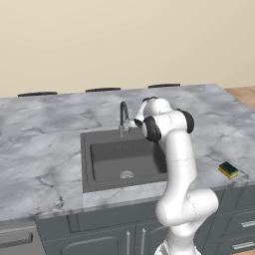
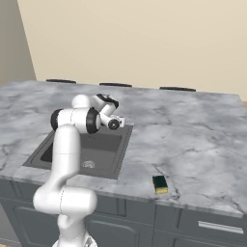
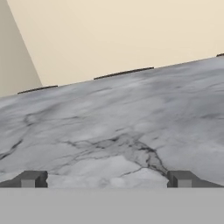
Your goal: Soak the sponge with water for a few seconds and then drop it inside the sink.
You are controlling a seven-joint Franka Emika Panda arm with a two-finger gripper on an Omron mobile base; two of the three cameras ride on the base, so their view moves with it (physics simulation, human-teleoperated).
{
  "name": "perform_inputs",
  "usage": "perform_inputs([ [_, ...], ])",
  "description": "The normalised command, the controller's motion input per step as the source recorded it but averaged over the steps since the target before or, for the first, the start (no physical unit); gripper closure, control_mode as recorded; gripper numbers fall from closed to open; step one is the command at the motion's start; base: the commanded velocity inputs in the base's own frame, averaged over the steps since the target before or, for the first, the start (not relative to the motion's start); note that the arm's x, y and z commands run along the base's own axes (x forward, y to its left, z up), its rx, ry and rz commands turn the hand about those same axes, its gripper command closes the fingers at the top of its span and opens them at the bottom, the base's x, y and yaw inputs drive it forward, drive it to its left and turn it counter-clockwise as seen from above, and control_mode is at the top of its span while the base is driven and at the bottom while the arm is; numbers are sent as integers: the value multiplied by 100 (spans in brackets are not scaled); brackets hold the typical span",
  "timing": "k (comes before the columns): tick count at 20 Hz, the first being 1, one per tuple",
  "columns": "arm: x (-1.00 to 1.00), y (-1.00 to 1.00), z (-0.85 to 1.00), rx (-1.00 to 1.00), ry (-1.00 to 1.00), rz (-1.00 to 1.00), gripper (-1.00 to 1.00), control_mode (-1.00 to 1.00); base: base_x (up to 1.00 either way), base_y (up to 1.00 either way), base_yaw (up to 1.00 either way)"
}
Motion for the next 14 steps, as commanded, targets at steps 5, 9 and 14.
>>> perform_inputs([
  [5,28,-73,-91,-3,0,-8,-100,-100,0,0,0],
  [9,33,-75,-98,-3,3,-7,-100,-100,0,0,0],
  [14,18,-60,-50,-1,1,-4,-100,-100,0,0,0],
])
